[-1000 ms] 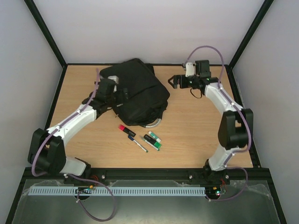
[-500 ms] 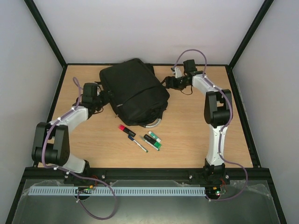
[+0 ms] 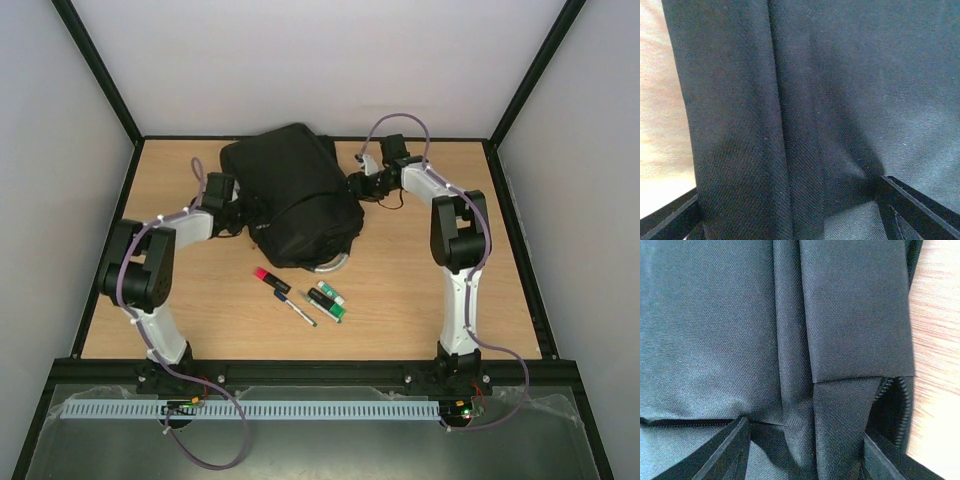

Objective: Pack the student bag
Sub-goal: Move the student bag to the center of the board.

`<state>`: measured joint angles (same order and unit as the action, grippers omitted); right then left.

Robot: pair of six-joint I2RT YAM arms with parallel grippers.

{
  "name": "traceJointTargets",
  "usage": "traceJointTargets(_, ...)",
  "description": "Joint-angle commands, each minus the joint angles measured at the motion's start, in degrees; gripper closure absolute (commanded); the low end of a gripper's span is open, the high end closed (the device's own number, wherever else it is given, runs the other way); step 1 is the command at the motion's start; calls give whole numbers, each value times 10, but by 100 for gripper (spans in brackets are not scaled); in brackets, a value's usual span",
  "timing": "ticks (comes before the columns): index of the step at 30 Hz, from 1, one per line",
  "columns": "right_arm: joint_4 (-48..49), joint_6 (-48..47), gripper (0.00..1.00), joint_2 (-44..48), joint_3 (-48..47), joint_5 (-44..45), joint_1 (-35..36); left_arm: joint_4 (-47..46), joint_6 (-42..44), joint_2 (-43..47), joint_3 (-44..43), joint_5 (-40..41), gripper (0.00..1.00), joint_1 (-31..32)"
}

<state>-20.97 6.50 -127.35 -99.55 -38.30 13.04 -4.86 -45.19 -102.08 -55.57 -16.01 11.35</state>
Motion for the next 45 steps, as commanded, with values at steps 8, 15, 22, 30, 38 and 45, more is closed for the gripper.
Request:
traceJointTargets(8,-66,-29,63,61,98,23,-51,7,44,-114,-157,-34,21,123)
traceJointTargets(15,-84,-88,67,159,220,67,-78,42,77,-142,-211,-22,28,199)
traceJointTargets(22,-105,-169,68,276,346,145,-107,64,88,-129,-204,-18,30,266)
traceJointTargets(30,-153,-227,58,383,399,209,-131,109,152,-81,-186,51,22,300)
traceJointTargets(38,-209,-257,28,516,349,250,-136,95,220,92,-47,131,9,299)
traceJointTargets(45,-179,-221,30,501,314,164,-102,16,258,184,111,139,11,298)
